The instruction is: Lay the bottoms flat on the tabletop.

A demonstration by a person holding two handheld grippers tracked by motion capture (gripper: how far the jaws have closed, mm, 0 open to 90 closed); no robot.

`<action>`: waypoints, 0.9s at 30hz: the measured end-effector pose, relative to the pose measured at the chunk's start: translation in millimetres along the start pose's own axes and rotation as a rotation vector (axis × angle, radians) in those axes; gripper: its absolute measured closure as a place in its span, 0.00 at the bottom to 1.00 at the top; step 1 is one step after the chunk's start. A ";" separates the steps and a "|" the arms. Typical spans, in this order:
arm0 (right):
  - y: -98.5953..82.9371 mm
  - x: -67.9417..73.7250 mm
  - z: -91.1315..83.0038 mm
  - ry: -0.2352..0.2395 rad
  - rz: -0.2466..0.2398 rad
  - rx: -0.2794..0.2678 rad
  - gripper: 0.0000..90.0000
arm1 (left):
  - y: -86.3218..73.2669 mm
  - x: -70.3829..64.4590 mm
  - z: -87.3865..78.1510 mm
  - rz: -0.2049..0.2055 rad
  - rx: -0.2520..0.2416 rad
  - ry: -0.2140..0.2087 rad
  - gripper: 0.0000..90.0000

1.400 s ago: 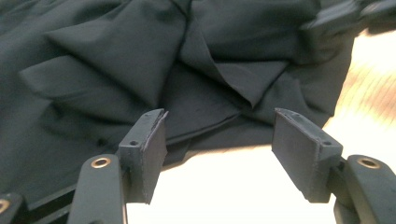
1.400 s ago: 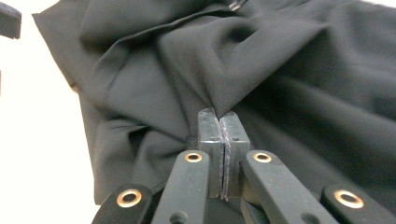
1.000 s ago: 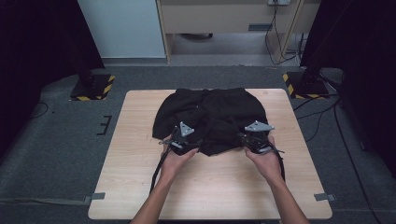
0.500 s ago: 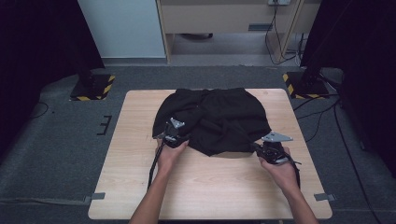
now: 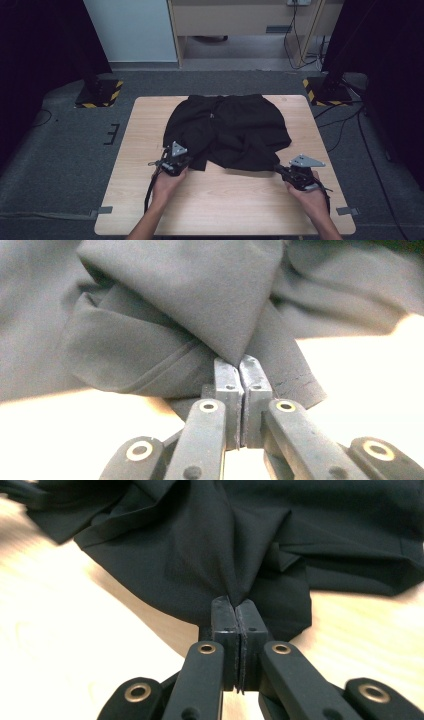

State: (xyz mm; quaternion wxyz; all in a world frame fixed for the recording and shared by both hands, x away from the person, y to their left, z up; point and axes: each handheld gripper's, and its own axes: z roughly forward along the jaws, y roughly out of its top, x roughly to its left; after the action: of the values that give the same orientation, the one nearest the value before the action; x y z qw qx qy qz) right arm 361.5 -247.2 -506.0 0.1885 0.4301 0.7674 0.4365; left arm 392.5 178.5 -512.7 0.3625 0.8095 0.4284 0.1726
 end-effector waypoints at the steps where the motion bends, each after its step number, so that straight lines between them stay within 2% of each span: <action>1: -2.6 0.0 -2.9 0.004 -0.001 0.002 0.99 | -6.5 -0.5 -7.1 0.004 0.003 -0.008 0.98; 3: -6.8 0.7 -7.8 -0.001 -0.002 0.006 0.99 | -19.1 -0.4 -20.1 -0.006 0.010 -0.029 0.98; 6: -10.0 -1.2 -15.1 -0.016 -0.017 0.017 0.96 | -34.0 0.2 -40.2 0.009 0.031 -0.039 0.98; 7: -10.2 -2.9 -17.4 -0.021 -0.019 0.021 0.95 | -38.5 0.4 -46.2 -0.001 0.035 -0.047 0.98; 8: -10.1 -4.8 -18.7 -0.032 -0.016 0.022 0.93 | -38.5 0.4 -46.2 -0.001 0.035 -0.047 0.97; 10: -7.6 -7.4 -20.0 -0.042 -0.010 0.026 0.78 | -48.0 0.4 -60.7 0.015 0.037 -0.033 0.93; 11: -5.2 -7.7 -20.2 -0.045 -0.004 0.021 0.74 | -49.0 1.4 -65.0 0.013 0.017 -0.014 0.86; 14: 5.2 -2.6 -17.9 -0.047 -0.025 -0.001 0.56 | -42.0 4.7 -70.2 0.005 -0.056 0.025 0.49; 15: 9.4 0.5 -15.0 -0.041 -0.028 -0.006 0.50 | -37.3 5.1 -69.1 0.008 -0.077 0.027 0.41; 18: 22.2 12.3 3.6 -0.031 -0.030 0.005 0.38 | -19.4 0.9 -55.2 0.015 -0.105 -0.002 0.29; 21: 34.5 24.5 28.2 -0.006 -0.018 0.004 0.31 | 0.1 -9.3 -32.6 0.023 -0.125 -0.025 0.25; 23: 41.9 34.0 45.5 0.005 -0.020 0.010 0.29 | 10.6 -16.2 -15.1 0.028 -0.129 -0.024 0.23; 25: 47.6 41.6 61.3 -0.017 -0.049 0.036 0.28 | 17.3 -21.3 3.4 0.021 -0.118 -0.024 0.22; 26: 47.6 41.6 61.3 -0.017 -0.049 0.036 0.28 | 17.3 -21.3 3.4 0.021 -0.118 -0.024 0.21; 27: 51.5 45.2 75.3 -0.050 -0.069 0.061 0.29 | 20.2 -24.7 20.8 0.037 -0.090 -0.002 0.20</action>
State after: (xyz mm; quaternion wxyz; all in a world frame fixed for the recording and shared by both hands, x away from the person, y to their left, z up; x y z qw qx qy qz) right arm 411.8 -158.9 -500.5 0.2093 0.4197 0.7899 0.3951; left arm 402.1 141.7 -511.2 0.3958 0.8002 0.4047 0.1977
